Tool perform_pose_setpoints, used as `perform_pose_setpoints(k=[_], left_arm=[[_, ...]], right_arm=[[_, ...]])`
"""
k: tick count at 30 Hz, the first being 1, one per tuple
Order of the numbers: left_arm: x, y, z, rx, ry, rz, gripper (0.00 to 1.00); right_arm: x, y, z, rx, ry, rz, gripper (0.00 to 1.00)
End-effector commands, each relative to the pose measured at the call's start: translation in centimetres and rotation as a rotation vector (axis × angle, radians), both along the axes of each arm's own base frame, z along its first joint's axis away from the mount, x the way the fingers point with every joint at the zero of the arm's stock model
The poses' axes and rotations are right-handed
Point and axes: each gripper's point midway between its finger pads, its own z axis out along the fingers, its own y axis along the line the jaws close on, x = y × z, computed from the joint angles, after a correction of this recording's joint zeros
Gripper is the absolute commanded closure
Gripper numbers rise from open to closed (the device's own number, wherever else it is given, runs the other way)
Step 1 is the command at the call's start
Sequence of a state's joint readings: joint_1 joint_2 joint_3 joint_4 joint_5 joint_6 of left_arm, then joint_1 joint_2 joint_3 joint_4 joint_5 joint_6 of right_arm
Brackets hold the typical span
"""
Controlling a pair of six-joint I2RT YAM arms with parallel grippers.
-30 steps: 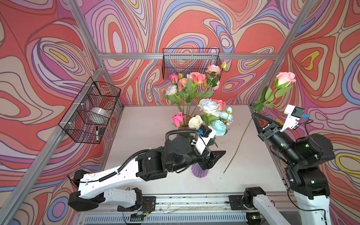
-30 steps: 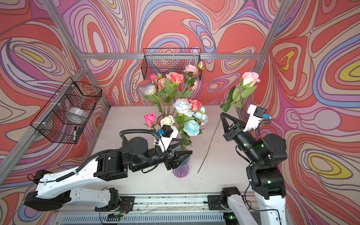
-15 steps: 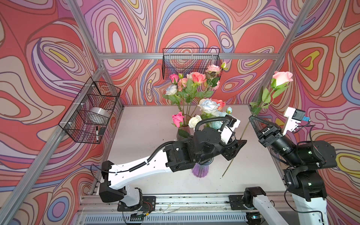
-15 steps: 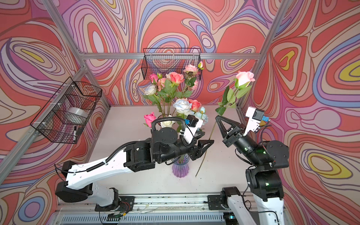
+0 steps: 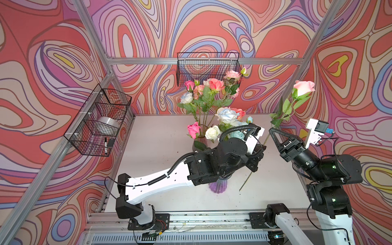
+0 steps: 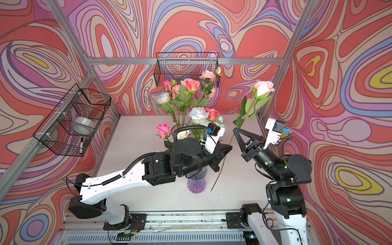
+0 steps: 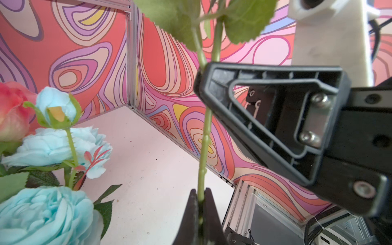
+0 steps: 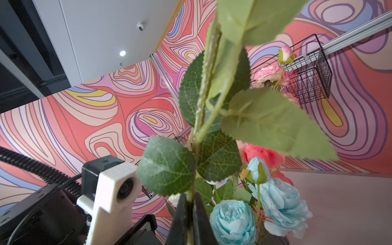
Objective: Arrange the flowers into the vase
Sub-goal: 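Close the left gripper on the rose stem while the right gripper holds it, then open the right gripper and draw it back while the left holds the rose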
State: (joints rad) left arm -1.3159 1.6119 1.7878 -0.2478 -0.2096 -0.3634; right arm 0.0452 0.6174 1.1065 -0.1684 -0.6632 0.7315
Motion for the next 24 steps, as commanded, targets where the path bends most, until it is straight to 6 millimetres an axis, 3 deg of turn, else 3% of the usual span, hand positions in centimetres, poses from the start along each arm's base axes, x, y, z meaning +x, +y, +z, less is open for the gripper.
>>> perform_pose_setpoints(k=[1,5,7,10,21,24], left_arm=[[0.5,0.1,0.9,-0.028,0.000,0.023,1.00],[0.6,0.2,1.0,-0.033,0.007,0.026,1.00],[0.8,0.5,1.2,-0.043,0.006,0.041,1.00],[1.2,1.4,2.0,-0.059,-0.006,0.061,1.00],[1.4,5.1,6.9,-0.100,-0.107,0.087,1.00],[1.1,6.6,8.7,-0.121,-0.147,0.091,1.00]], right_arm=[[-0.7,0.3,0.4,-0.001,-0.025,0.023,1.00],[-0.7,0.4,0.1,-0.001,-0.019,0.033,1.00],[-0.8,0.4,0.1,0.000,-0.022,0.033,0.77],[-1.0,0.5,0.0,-0.012,-0.031,0.037,0.63],[-1.1,-0.2,0.3,-0.025,-0.056,-0.017,0.57],[0.2,-1.1,0.0,-0.006,-0.014,-0.089,0.57]])
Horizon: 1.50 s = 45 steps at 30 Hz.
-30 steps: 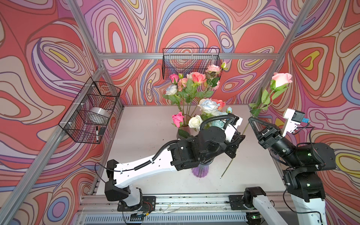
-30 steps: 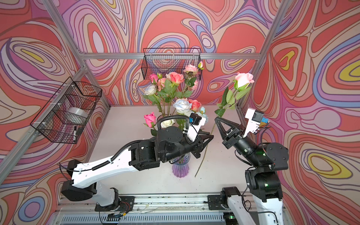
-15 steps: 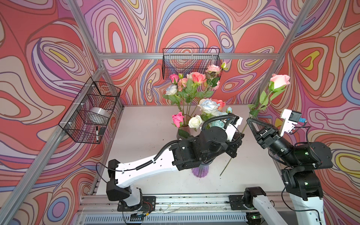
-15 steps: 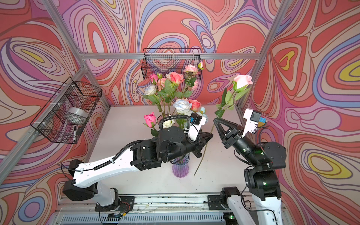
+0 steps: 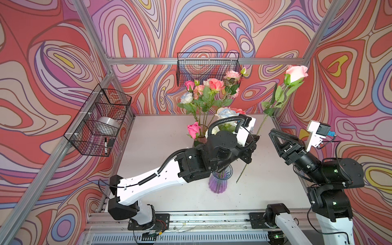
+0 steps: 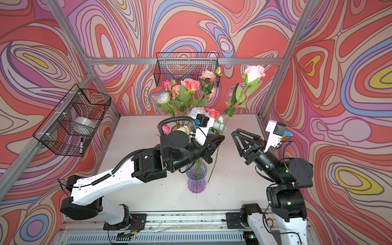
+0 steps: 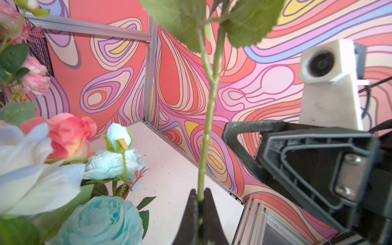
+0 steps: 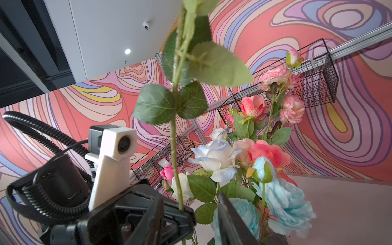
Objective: Arrange the flowers into the vase
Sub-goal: 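Open the right gripper and draw it back while the left holds the rose, then lower the pink rose stem into the purple-blue vase with the left gripper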
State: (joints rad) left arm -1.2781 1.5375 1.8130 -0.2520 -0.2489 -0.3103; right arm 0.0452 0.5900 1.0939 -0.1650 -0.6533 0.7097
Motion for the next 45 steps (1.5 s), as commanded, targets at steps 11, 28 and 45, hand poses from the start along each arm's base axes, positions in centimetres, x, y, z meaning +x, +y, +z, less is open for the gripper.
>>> perform_pose_setpoints(k=[11,28,45], left_arm=[[-2.5,6.4,4.9,-0.144,-0.368,0.011,1.00],[-1.7,8.7,-1.7,-0.217,-0.405,0.114,1.00],[-1.2,9.7,-7.3,-0.194,-0.306,0.140,1.00]], right_arm=[[6.2,-3.8,-5.2,0.027,0.235,-0.274,0.58],[7.2,-4.0,-6.8,-0.013,0.283,-0.292,0.58],[7.9,-3.7,-8.0,-0.024,0.323,-0.280,0.58]])
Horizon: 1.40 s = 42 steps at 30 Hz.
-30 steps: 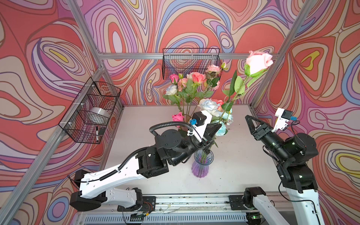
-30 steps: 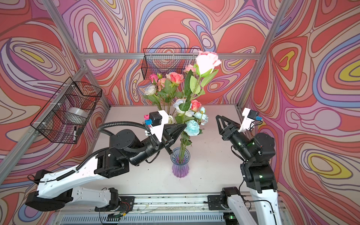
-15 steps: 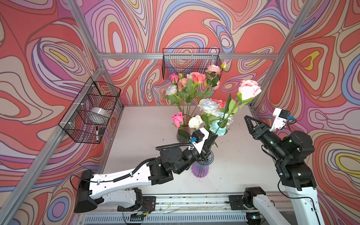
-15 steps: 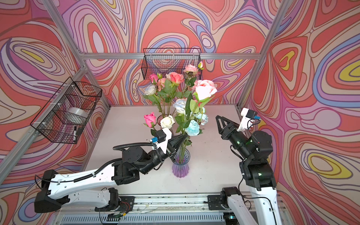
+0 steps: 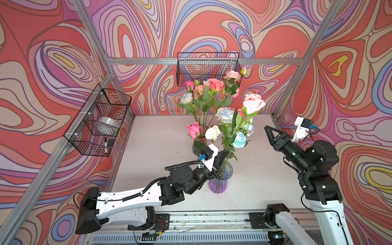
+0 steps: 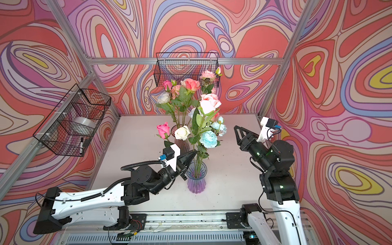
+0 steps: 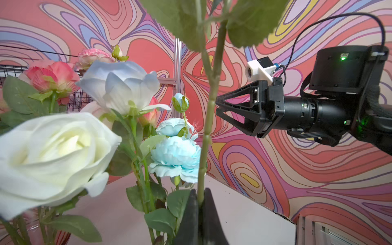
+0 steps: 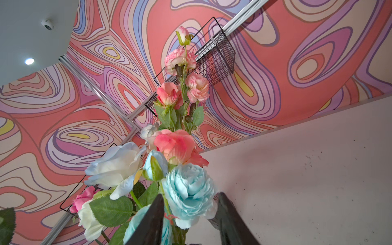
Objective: Arrange the flowers into the vase
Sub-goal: 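Lower the pink rose stem into the purple-blue vase with the left gripper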
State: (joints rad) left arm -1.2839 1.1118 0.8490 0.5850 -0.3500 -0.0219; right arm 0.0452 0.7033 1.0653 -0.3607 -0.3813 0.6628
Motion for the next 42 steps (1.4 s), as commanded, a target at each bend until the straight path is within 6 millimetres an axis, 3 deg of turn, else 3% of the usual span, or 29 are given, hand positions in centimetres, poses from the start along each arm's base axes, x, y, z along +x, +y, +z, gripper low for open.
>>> perform_pose_setpoints(k=[1,12,22,36,42], left_arm=[[-0.1,1.0,1.2,-0.081,0.005,0.012,1.00],[0.1,1.4,0.7,-0.077,0.027,0.024,0.99],[0.3,1.5,-0.5,-0.074,0.078,0.028,0.78],[-0.2,2.9,0.3,-0.098,0.111,0.012,0.78],[-1.0,4.4,1.0,-0.073,0.181,-0.016,0.78]], right_arm=[[0.2,0.0,-0.7,-0.014,0.014,-0.002,0.58],[0.5,0.2,-0.9,-0.005,0.028,0.013,0.57],[0.4,0.2,-1.2,-0.007,0.034,0.011,0.58],[0.3,0.1,-1.3,-0.009,0.055,0.009,0.57],[0.6,-0.4,-4.0,-0.028,0.232,-0.024,0.59]])
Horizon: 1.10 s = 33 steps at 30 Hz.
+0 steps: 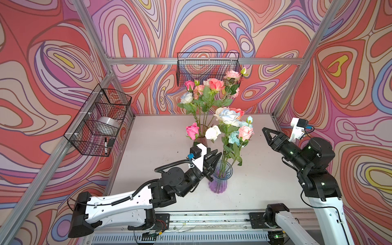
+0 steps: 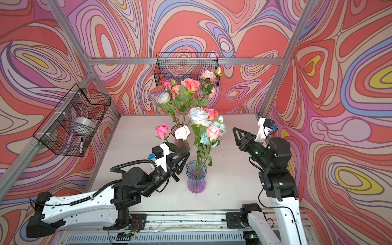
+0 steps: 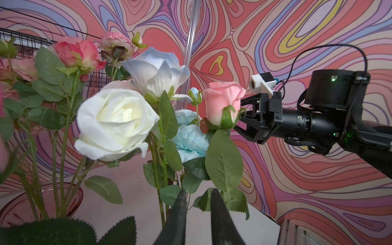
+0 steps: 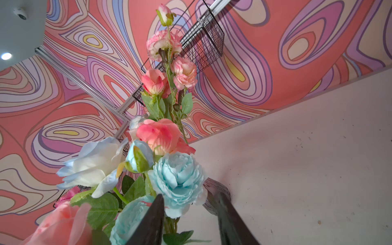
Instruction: Arrange the flowers into the vase
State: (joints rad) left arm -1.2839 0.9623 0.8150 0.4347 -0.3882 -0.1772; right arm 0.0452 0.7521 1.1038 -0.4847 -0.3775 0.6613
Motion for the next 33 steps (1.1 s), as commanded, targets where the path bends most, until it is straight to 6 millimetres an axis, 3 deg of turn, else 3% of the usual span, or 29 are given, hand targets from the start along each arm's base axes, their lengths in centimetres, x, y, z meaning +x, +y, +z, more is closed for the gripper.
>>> perform_pose_setpoints(k=[1,3,9,14,16,24,28,31,33], left_arm=[[-0.8,1.1,0.7,0.008,0.065,-0.036,0.78],[-1.4,1.6,0.1,0.043,0.096,-0.064,0.77],[-2.8,3.7,-4.6,0.165,0.213,-0.106,0.69],[-3.5,5.2,-8.8,0.187,0.304,-0.117,0.69],[-3.3,5.5,-11.2,0.196,0.348,-0.098,0.60],[-3.1,4.6,-21.0,0.263,0.454,-0.074,0.42],[-3.1,4.5,-23.3,0.229,0.473,-0.077,0.29],[-3.1,4.8,-23.8,0.219,0.475,-0.076,0.25],[-3.0,5.2,-23.9,0.233,0.477,-0.061,0.23]], right_arm=[[-0.4,-0.4,-2.2,-0.030,0.130,-0.018,0.59],[-0.7,-0.2,-3.2,-0.042,0.173,-0.005,0.60],[-2.6,0.7,-7.9,-0.026,0.366,0.060,0.61],[-3.9,1.9,-11.4,0.029,0.524,0.128,0.71],[-4.4,2.6,-12.5,0.071,0.560,0.161,0.75],[-5.8,5.8,-15.7,0.196,0.672,0.349,0.76],[-5.6,7.5,-16.1,0.114,0.689,0.379,0.74],[-5.8,9.9,-16.3,0.045,0.689,0.418,0.73],[-5.8,9.8,-16.1,-0.027,0.681,0.390,0.73]])
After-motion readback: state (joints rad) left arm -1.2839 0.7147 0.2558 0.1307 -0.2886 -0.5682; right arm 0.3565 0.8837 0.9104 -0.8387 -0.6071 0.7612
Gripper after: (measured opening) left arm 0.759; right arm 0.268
